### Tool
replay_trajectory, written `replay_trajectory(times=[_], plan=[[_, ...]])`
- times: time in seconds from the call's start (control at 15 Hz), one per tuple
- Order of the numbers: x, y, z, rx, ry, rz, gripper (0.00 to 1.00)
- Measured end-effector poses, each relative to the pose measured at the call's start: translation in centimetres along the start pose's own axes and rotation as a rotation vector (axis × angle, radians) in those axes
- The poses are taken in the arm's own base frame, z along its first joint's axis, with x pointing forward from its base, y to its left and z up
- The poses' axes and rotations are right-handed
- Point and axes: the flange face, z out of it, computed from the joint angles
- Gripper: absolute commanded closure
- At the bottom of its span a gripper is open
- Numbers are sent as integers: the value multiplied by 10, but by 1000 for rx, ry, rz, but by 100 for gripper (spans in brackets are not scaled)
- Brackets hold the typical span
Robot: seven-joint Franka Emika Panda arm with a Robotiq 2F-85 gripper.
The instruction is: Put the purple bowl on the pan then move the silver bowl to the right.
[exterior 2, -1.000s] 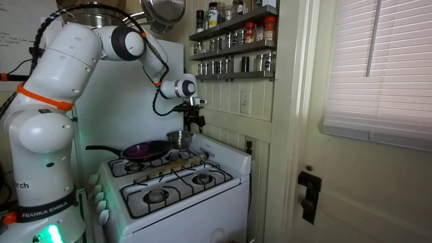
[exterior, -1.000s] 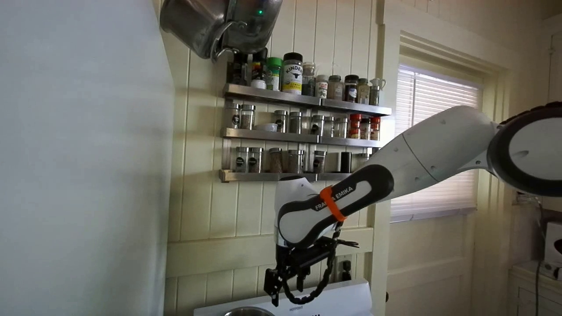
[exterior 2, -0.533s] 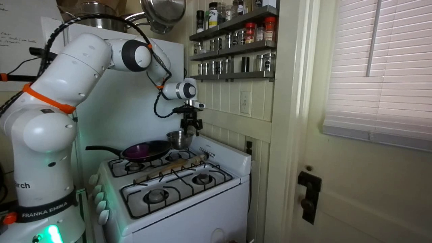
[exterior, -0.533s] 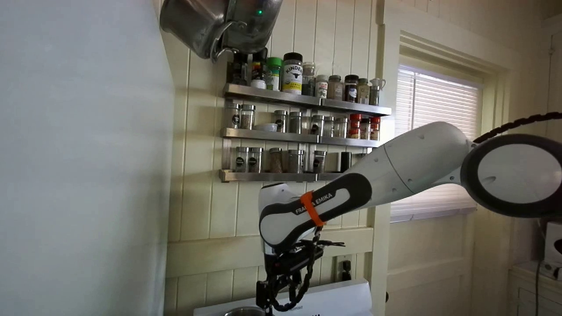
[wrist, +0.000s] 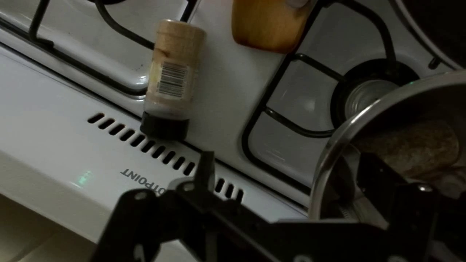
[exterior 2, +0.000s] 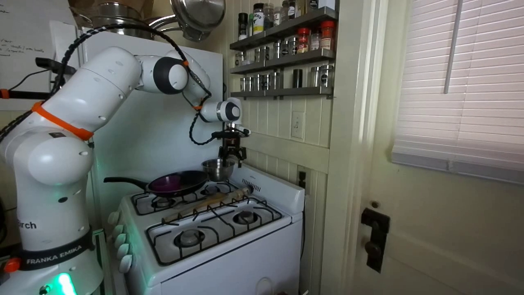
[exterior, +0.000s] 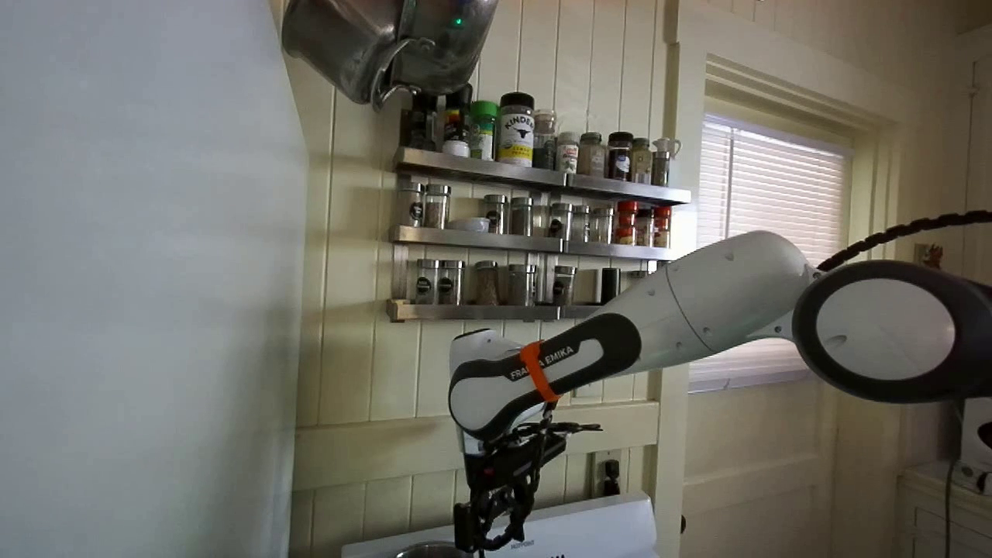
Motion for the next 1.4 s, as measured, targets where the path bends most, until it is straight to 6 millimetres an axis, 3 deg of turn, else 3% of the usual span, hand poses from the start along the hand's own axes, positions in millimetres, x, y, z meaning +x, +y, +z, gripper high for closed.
replay_trajectory(times=[0.13, 0.2, 0.27, 0.6, 0.87, 0.93, 1.2, 1.4], plan=[[0, 0, 2, 0, -2, 2, 0], [1, 0, 4, 1, -5, 1, 25], [2, -2, 8, 4, -8, 0, 28], [11, -14, 31, 34, 5, 18, 67], [17, -35, 32, 26, 75, 95, 96], [18, -41, 31, 21, 91, 114, 100], [14, -64, 26, 10, 169, 217, 98], [-4, -71, 25, 36, 250, 347, 98]])
